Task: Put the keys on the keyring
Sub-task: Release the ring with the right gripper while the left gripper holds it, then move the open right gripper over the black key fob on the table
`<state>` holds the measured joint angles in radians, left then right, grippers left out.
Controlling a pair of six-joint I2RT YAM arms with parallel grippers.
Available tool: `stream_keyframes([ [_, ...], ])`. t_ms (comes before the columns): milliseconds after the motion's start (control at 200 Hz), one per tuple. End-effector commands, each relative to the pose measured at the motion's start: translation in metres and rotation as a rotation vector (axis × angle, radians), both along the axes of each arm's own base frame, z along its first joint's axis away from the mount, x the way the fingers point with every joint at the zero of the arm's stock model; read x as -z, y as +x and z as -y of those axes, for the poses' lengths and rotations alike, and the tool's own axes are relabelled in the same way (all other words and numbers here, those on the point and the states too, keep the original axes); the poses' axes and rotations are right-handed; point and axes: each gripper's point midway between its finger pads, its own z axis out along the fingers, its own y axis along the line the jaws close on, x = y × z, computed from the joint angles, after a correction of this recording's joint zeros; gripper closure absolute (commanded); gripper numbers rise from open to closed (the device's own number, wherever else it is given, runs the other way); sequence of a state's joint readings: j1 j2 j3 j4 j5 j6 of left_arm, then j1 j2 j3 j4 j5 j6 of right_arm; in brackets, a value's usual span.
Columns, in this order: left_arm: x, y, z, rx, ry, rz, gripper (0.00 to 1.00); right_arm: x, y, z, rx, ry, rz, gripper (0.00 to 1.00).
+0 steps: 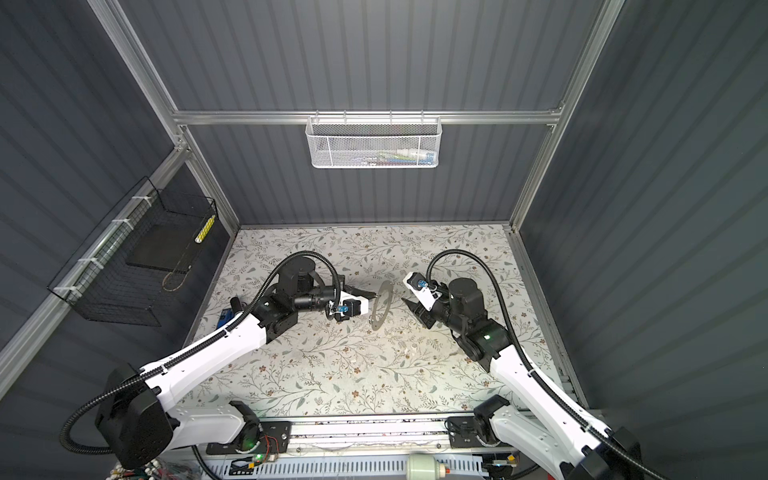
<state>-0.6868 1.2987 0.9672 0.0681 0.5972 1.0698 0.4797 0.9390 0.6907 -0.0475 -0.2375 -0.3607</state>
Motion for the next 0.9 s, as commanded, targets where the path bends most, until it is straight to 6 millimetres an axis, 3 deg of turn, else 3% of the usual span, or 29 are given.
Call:
stream_keyframes([
  [0, -0.020, -0.005, 0.000, 0.007, -0.049, 0.027, 1.00, 0.007, 0.010, 0.003, 0.083, 0.076, -0.082, 0.45],
  [160, -0.016, 0.002, 0.004, -0.055, -0.057, -0.178, 1.00, 0.014, 0.023, 0.006, 0.186, 0.152, -0.210, 0.46],
  [345, -0.005, 0.013, 0.000, -0.185, -0.078, -0.392, 1.00, 0.022, 0.038, 0.024, 0.376, 0.174, -0.370, 0.47],
  [370, -0.002, 0.015, -0.002, -0.207, -0.079, -0.415, 1.00, 0.033, 0.040, 0.024, 0.397, 0.160, -0.410, 0.48],
  [585, 0.008, 0.044, -0.012, -0.450, -0.186, -0.630, 1.00, 0.054, 0.037, 0.041, 0.563, 0.184, -0.574, 0.52],
  [660, 0.016, 0.054, -0.016, -0.525, -0.176, -0.655, 1.00, 0.059, 0.035, 0.046, 0.597, 0.212, -0.602, 0.54],
  [895, 0.037, 0.062, -0.011, -0.508, -0.147, -0.678, 1.00, 0.089, 0.030, 0.060, 0.694, 0.262, -0.717, 0.54],
])
